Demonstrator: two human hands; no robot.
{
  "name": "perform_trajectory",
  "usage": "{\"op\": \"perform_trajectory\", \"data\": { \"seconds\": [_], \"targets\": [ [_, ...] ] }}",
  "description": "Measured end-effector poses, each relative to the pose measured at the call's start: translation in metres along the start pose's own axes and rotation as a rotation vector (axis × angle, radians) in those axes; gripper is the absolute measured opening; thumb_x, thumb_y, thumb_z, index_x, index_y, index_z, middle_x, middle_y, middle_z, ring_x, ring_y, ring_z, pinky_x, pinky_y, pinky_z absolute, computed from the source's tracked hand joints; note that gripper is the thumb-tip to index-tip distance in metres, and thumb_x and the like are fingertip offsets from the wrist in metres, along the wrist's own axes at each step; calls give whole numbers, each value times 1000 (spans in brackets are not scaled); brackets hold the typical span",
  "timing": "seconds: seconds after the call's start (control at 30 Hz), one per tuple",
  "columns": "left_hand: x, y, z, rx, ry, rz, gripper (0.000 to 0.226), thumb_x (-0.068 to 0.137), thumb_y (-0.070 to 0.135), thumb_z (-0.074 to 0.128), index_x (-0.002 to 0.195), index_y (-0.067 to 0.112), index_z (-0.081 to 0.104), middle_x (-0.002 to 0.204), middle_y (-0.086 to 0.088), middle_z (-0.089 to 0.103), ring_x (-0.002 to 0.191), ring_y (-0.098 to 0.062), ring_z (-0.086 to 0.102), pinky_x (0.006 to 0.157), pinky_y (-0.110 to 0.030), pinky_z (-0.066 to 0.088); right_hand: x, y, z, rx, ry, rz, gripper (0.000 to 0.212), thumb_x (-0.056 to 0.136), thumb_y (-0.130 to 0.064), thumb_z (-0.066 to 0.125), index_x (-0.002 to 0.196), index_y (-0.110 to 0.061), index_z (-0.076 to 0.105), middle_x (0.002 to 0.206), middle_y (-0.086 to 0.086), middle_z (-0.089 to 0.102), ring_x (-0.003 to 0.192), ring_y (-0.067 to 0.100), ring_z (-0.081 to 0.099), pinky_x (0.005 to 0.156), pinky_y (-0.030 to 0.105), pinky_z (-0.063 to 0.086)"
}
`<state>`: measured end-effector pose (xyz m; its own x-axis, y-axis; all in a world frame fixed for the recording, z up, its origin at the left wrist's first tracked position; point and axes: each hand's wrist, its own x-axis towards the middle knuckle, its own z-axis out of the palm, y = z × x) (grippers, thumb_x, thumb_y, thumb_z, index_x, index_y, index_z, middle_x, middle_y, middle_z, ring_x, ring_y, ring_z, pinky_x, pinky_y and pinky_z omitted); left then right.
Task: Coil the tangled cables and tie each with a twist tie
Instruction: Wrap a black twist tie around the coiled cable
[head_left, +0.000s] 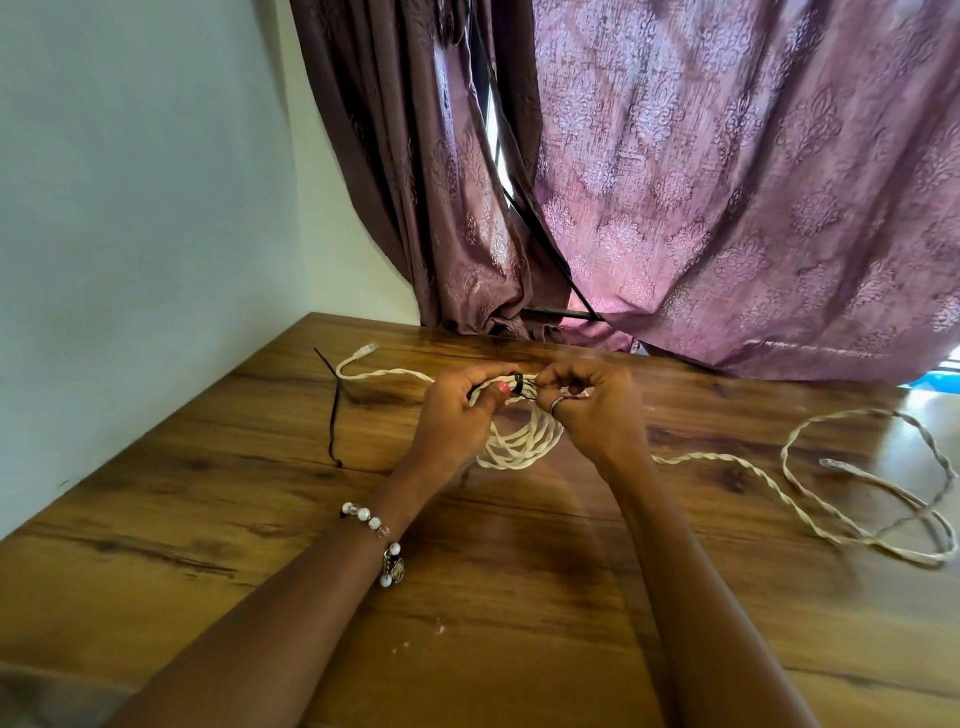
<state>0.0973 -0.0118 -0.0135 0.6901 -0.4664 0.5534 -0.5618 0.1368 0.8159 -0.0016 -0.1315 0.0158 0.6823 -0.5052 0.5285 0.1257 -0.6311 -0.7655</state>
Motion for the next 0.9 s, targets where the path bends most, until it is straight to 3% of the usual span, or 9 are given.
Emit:
{"op": "perform_trajectory", "data": {
  "seconds": [0.07,0.27,0.6,0.67,0.77,0.9],
  "targets": [
    [0,1,0,15,-10,2,25,90,6,60,111,15,69,105,4,70,102,-8,64,93,-30,51,0,-1,0,-40,-11,-8,16,72,6,71,81,-7,72,64,-5,63,48,-3,49,48,10,37],
    [1,2,-4,68,-50,16,27,90,4,59,114,12,68,109,1,69,104,-10,63,95,-30,50,-1,-5,0,-165,0,-121,18,68,7,72,81,-4,75,69,-1,66,55,-12,53,50,6,38],
    [3,2,-6,81,-70,14,26,90,4,58,112,13,69,106,3,70,103,-8,64,94,-29,50,-2,-7,-1,-193,6,-176,18,66,7,74,81,-3,75,73,6,69,68,-17,53,56,9,41],
    [2,2,-7,87,-63,15,26,90,5,58,112,13,69,107,2,70,103,-8,64,94,-26,50,-3,-8,0,-197,19,-187,19,65,8,74,81,-2,75,68,-4,65,69,-17,53,56,8,41],
    [3,4,-7,84,-60,12,25,90,4,58,111,11,70,108,-1,71,102,-7,64,92,-20,49,-4,-7,2,-224,57,-213,20,63,8,75,79,-4,75,67,-23,51,67,-6,55,56,13,41],
    [2,6,-7,83,-61,11,25,90,4,58,111,12,70,108,0,71,101,-6,64,90,-18,49,-5,-7,3,-277,86,-265,19,61,4,77,76,-7,75,68,-21,51,72,20,56,67,32,44]
  ]
}}
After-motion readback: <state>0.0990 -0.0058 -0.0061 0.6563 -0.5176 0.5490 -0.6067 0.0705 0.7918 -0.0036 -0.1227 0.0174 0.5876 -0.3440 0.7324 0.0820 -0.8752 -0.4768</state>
